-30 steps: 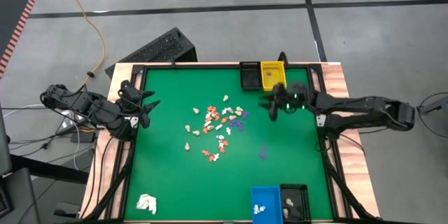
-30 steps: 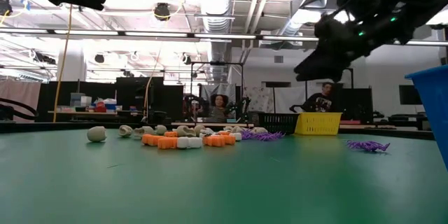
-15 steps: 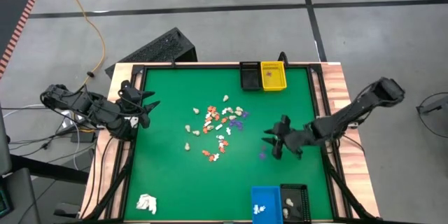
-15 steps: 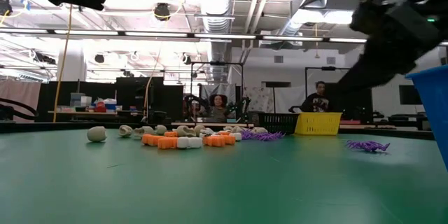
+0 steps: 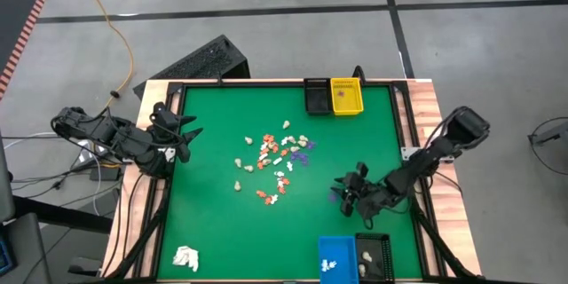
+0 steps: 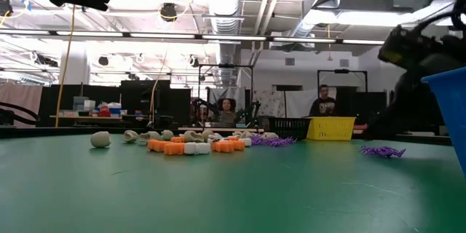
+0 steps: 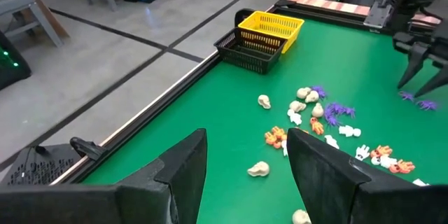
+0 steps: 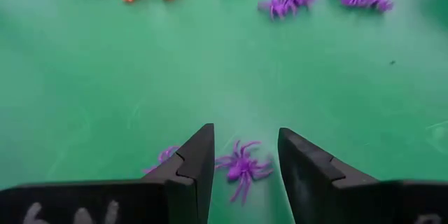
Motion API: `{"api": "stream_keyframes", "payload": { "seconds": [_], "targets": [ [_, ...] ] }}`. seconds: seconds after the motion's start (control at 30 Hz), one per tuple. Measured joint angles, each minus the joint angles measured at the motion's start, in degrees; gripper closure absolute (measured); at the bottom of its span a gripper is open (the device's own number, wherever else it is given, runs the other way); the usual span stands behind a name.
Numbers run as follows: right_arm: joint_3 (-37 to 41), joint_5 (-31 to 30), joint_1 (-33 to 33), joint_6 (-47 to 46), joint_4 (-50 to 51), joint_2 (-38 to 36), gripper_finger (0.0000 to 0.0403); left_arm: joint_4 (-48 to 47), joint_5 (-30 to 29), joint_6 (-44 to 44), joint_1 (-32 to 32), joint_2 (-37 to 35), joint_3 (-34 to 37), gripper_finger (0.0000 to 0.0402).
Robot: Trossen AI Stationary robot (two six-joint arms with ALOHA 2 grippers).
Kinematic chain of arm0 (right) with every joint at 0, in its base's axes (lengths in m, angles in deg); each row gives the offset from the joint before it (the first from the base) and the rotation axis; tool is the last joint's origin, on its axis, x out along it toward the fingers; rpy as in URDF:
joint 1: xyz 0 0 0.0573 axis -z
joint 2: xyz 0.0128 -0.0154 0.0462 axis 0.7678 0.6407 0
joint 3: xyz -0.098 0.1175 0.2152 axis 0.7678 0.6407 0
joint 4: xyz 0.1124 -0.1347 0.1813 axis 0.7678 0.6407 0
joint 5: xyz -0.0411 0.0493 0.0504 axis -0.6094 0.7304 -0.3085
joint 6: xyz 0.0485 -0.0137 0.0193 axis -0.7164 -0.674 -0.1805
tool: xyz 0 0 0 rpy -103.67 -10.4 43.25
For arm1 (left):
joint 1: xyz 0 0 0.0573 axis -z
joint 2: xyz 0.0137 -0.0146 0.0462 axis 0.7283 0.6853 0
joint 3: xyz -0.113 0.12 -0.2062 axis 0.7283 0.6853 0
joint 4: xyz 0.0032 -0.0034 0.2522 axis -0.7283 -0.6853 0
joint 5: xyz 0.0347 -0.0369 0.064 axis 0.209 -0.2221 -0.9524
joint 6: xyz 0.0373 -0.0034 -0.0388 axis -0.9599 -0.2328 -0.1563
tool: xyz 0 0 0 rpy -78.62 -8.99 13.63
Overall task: Sort Halloween decoration
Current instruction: Put the violet spider toy into the yellow basket
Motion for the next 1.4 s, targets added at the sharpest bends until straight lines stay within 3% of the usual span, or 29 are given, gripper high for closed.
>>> {"api": "stream_keyframes", "payload": {
  "seconds": [0.33,0.73,0.87,1.13,1.4],
  "targets": [
    [-0.1,-0.9,-0.1,-6.1,-0.5,6.6,0.0262,0.0,0.0,0.1,0.0,0.0,0.0,0.0213],
    [0.0,0.0,0.4,-6.4,0.5,6.6,0.0386,0.0,0.0,0.1,0.0,0.0,0.0,0.0213],
    [0.0,-0.4,0.4,-6.6,0.5,6.2,0.0397,0.0,0.0,-0.3,0.0,0.0,0.0,0.0213],
    [0.2,-2.7,3.2,-0.8,1.2,-2.3,0.0402,0.0,-0.1,-0.5,0.0,0.0,0.0,0.0213],
    [0.1,-6.4,12.5,10.4,1.0,-12.8,0.0403,0.0,-0.1,-1.5,0.0,0.0,0.0,0.0213]
  ]
}}
